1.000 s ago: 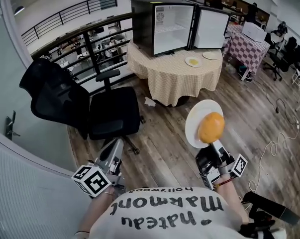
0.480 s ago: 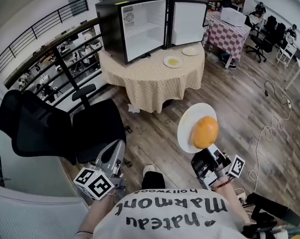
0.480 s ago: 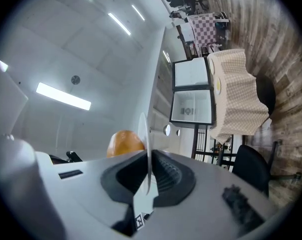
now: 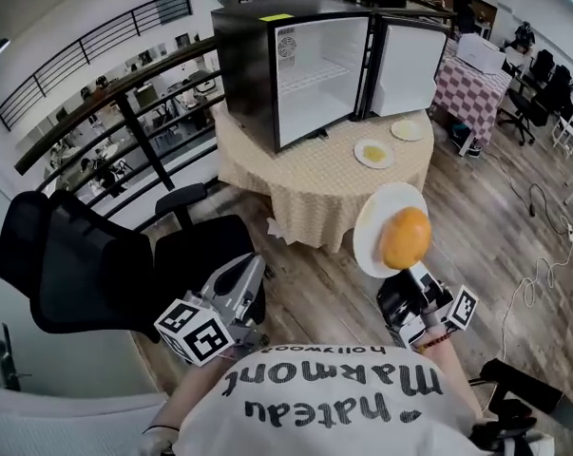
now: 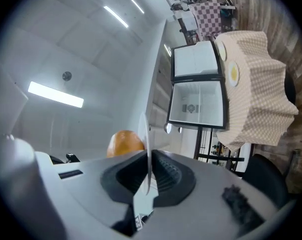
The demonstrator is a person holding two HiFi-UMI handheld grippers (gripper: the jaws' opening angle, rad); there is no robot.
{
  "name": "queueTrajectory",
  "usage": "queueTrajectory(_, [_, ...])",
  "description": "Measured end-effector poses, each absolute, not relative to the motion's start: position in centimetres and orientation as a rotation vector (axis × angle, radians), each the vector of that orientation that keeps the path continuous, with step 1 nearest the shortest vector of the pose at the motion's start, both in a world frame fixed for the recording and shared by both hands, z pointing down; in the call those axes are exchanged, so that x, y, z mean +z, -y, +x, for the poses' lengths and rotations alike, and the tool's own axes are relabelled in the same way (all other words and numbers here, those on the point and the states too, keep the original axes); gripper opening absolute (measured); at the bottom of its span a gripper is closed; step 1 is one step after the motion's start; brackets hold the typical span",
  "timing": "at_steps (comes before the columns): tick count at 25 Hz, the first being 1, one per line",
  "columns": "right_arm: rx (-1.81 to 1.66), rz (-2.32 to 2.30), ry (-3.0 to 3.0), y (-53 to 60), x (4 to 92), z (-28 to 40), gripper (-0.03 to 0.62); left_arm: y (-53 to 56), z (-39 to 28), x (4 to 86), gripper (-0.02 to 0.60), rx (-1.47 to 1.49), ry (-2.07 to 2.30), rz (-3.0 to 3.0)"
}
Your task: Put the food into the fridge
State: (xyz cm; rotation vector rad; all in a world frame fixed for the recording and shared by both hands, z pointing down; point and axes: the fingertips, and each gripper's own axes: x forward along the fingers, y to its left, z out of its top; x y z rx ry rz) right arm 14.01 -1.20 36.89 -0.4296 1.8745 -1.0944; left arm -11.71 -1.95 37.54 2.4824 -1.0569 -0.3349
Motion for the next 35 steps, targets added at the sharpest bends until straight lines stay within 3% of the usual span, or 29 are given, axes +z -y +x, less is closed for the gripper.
queueTrajectory(15, [-1.160, -0.346, -1.926, 16.3, 38.2, 8.8, 0.031, 12.5, -19.4, 39.8, 0.005, -0.428, 1.269, 2.329])
queueTrajectory(35, [-1.364, -0.201, -2.093, 40.8, 37.1, 11.0, 0.031, 28.7, -15.6, 39.1, 0.006, -0.494, 1.596, 2.123])
